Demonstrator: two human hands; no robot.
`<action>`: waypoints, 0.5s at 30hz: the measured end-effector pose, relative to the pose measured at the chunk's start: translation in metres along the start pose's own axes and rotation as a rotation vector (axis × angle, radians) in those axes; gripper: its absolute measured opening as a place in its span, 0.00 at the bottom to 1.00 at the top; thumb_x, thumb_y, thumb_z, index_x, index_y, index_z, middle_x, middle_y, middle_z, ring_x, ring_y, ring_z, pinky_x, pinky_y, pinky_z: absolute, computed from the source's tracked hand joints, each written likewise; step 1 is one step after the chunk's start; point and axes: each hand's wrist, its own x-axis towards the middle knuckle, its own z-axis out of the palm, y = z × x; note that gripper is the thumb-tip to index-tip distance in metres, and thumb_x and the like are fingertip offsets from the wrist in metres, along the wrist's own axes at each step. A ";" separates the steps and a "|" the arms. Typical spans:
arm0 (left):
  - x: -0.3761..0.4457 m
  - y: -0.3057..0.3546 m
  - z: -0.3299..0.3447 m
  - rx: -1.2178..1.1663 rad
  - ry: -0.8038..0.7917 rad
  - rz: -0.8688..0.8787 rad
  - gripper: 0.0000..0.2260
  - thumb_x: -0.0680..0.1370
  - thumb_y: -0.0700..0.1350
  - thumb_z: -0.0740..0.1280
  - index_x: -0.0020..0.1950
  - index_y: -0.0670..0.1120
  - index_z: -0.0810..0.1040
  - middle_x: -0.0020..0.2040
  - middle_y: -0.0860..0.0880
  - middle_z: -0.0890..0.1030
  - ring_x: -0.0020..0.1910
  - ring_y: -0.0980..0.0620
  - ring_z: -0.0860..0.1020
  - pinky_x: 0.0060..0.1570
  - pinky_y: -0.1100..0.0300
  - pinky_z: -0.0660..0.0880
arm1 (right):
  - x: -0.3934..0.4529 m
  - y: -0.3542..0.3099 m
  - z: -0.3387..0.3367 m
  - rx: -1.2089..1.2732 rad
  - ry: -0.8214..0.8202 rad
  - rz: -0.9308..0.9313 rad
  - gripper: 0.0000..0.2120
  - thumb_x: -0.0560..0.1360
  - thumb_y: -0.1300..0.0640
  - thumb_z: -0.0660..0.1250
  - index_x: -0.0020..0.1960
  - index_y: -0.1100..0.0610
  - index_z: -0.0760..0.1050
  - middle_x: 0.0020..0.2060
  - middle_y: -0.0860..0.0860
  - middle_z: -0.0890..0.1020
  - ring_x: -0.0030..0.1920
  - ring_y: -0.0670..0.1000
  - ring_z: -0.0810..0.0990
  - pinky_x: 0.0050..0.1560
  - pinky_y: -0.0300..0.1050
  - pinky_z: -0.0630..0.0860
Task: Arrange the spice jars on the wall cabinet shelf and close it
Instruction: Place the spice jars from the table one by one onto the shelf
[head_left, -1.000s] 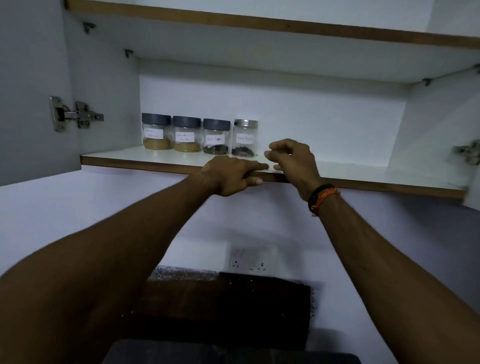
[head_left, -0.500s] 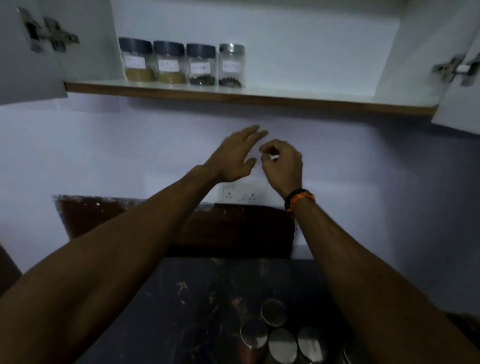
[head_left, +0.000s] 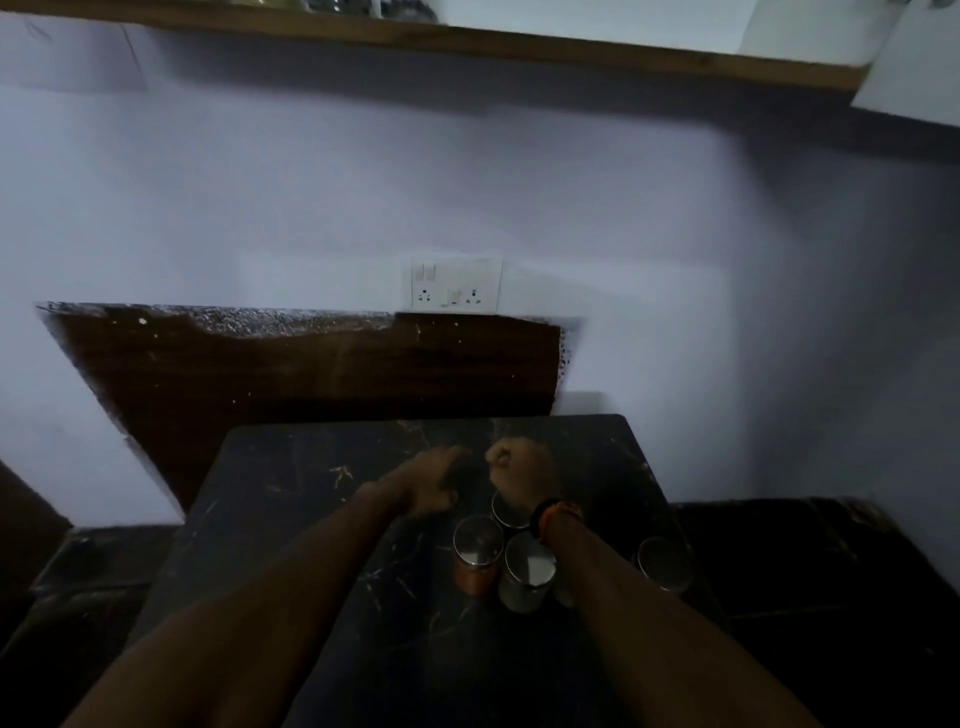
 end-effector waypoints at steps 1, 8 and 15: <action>-0.002 -0.003 0.013 -0.028 -0.035 -0.016 0.31 0.78 0.42 0.69 0.78 0.48 0.61 0.74 0.45 0.69 0.72 0.46 0.69 0.68 0.53 0.67 | -0.007 0.007 0.007 -0.031 -0.042 0.013 0.09 0.74 0.65 0.65 0.49 0.57 0.82 0.48 0.53 0.84 0.50 0.51 0.81 0.53 0.42 0.75; -0.021 -0.021 0.081 -0.182 -0.131 -0.074 0.24 0.78 0.45 0.68 0.73 0.52 0.66 0.68 0.49 0.75 0.67 0.49 0.74 0.64 0.56 0.70 | -0.044 0.033 0.050 -0.150 -0.185 0.051 0.20 0.76 0.56 0.69 0.67 0.58 0.76 0.64 0.56 0.77 0.66 0.55 0.74 0.69 0.49 0.71; -0.027 -0.034 0.100 -0.262 -0.144 -0.189 0.29 0.79 0.43 0.68 0.78 0.49 0.61 0.72 0.46 0.72 0.69 0.48 0.72 0.69 0.51 0.70 | -0.055 0.031 0.085 -0.316 -0.190 0.043 0.33 0.72 0.43 0.72 0.73 0.53 0.67 0.68 0.55 0.70 0.69 0.57 0.69 0.67 0.53 0.71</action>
